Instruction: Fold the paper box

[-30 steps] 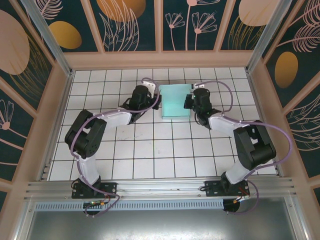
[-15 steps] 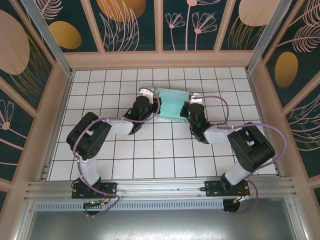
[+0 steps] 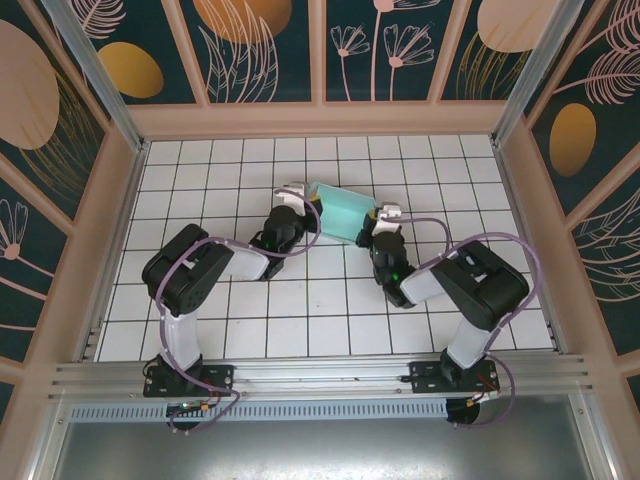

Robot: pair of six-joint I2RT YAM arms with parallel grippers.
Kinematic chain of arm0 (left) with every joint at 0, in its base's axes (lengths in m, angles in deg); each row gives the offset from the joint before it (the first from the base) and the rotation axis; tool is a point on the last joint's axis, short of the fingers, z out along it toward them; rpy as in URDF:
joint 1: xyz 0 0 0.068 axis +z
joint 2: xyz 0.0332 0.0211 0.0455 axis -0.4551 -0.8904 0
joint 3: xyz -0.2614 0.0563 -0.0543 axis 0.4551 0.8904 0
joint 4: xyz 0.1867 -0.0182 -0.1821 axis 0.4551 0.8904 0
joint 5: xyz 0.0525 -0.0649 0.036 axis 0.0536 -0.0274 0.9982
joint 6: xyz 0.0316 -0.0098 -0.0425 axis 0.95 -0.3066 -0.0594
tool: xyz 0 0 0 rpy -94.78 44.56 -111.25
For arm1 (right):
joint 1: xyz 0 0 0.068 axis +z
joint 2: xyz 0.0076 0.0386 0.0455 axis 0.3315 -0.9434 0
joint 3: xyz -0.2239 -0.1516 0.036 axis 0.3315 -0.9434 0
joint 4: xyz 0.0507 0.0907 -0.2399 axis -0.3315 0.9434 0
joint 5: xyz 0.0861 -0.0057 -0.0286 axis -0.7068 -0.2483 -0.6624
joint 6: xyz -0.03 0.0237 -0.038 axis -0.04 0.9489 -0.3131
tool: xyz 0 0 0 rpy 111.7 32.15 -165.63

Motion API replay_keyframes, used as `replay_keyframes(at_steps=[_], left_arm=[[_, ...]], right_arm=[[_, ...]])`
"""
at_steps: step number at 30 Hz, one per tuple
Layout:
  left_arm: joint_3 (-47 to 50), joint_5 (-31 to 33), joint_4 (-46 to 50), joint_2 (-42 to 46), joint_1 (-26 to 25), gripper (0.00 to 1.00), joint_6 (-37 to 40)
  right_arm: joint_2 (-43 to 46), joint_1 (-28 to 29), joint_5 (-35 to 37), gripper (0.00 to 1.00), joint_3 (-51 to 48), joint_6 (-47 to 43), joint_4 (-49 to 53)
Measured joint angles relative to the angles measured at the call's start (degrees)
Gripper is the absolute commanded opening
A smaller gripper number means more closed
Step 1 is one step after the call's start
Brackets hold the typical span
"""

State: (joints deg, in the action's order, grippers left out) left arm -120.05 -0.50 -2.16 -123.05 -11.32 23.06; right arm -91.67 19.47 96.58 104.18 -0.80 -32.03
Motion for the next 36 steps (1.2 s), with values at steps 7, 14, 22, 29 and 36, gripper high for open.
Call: replay_keyframes(at_steps=[7, 14, 22, 29, 36], left_arm=[[0.4, 2.1, -3.9, -2.8, -0.5, 0.0, 0.0], [2.3, 2.1, -8.6, -4.9, -0.6, 0.0, 0.1], [3.1, 2.4, -9.7, -4.9, -0.7, 0.0, 1.1], [3.1, 2.7, -8.8, -4.8, -1.4, 0.0, 2.2], [2.4, 2.8, -7.8, -4.9, -1.4, 0.0, 2.6]], right_arm=[[-5.4, 1.2, 2.3, 0.0, -0.2, -0.3, -7.1], [-9.9, 1.9, 3.5, 0.0, -0.2, -1.9, -13.0], [-8.7, 2.3, 1.3, 0.47, -0.3, -4.1, -13.4], [5.9, 2.6, -4.5, 0.76, -4.0, -4.5, -12.5], [21.8, -2.5, -12.8, 0.79, -7.3, -1.4, -3.2]])
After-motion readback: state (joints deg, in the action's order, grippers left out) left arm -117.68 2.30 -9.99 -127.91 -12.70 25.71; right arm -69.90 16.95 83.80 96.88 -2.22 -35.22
